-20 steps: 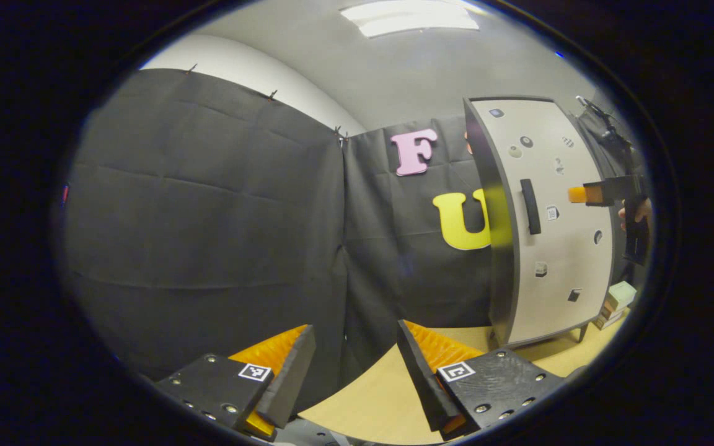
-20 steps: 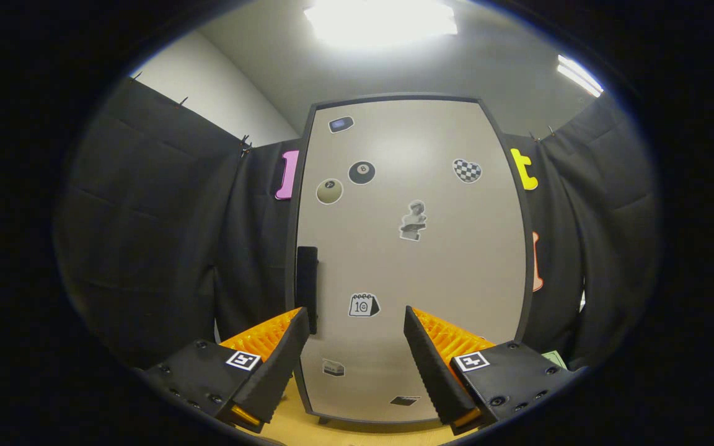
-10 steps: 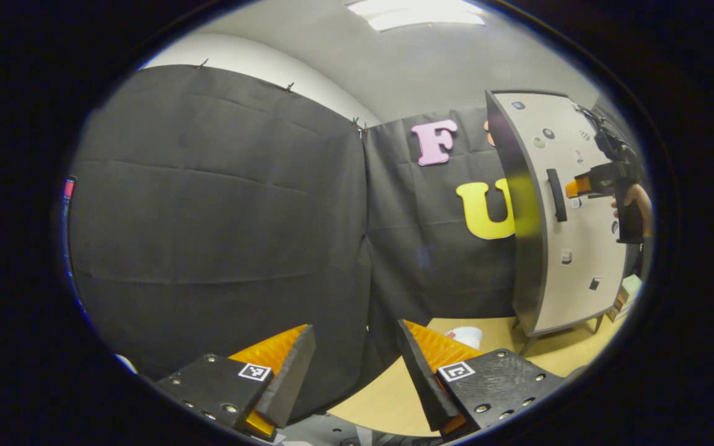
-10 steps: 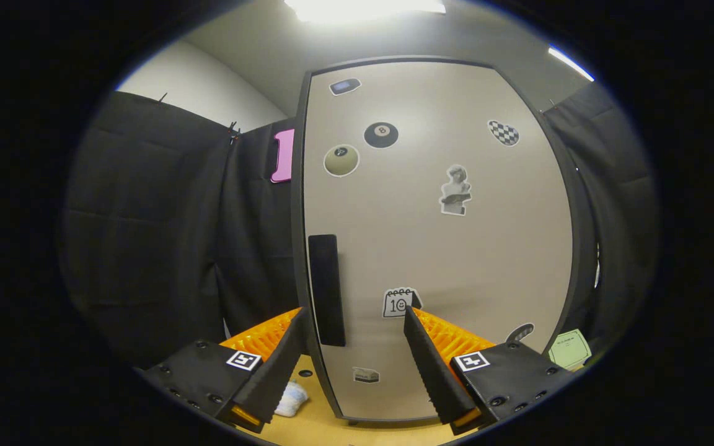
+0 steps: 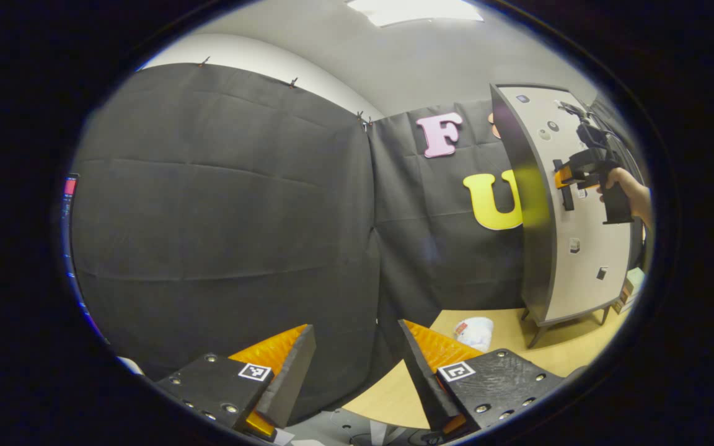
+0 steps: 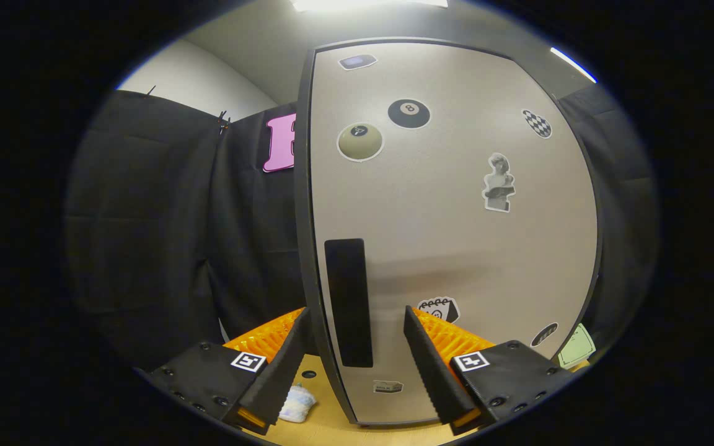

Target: Open the cabinet door with the right hand, grasp the bottle in the cabinet with the left hand and place it on the coaster, then close the cabinet door with the right hand.

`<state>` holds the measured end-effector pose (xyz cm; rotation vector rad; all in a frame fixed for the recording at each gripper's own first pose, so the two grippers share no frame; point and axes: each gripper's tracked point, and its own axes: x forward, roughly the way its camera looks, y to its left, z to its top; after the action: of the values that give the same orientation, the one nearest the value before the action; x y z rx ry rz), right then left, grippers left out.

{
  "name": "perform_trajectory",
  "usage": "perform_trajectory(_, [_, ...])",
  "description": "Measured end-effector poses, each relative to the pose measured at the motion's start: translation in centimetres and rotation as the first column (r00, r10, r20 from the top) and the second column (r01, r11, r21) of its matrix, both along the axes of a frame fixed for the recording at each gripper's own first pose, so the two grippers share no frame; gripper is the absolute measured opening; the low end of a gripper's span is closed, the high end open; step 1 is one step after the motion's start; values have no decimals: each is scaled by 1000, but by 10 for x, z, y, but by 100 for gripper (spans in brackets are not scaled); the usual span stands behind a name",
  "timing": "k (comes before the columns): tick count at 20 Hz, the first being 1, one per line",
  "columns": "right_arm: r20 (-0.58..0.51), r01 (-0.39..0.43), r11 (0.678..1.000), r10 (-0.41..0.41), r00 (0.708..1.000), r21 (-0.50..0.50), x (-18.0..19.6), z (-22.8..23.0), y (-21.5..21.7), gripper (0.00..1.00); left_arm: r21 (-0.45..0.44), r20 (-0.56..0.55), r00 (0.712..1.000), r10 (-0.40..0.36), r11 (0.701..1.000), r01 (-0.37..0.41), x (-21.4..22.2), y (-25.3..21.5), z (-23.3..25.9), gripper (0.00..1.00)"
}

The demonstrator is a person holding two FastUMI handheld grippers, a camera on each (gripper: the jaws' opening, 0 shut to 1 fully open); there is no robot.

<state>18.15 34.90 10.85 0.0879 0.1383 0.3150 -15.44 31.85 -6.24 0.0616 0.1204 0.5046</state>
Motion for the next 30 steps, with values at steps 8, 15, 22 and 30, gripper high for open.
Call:
perform_trajectory(8, [-19, 61, 998, -62, 998, -32, 11, 0, 0, 33, 13, -2, 1000, -17, 1000, 17, 0, -1, -1, 82])
perform_trajectory(15, [-55, -59, 998, 59, 997, 6, -8, -2, -6, 17, 11, 19, 997, -78, 997, 78, 27, -10, 5, 82])
perform_trajectory(22, [-67, -173, 982, 179, 982, 79, -47, 7, -17, 14, 5, 41, 970, -238, 971, 238, 81, -66, 11, 82])
perform_trajectory(30, [-71, -304, 951, 307, 949, 56, -61, 6, -32, 17, -19, 65, 930, -362, 931, 364, 123, -157, 14, 82])
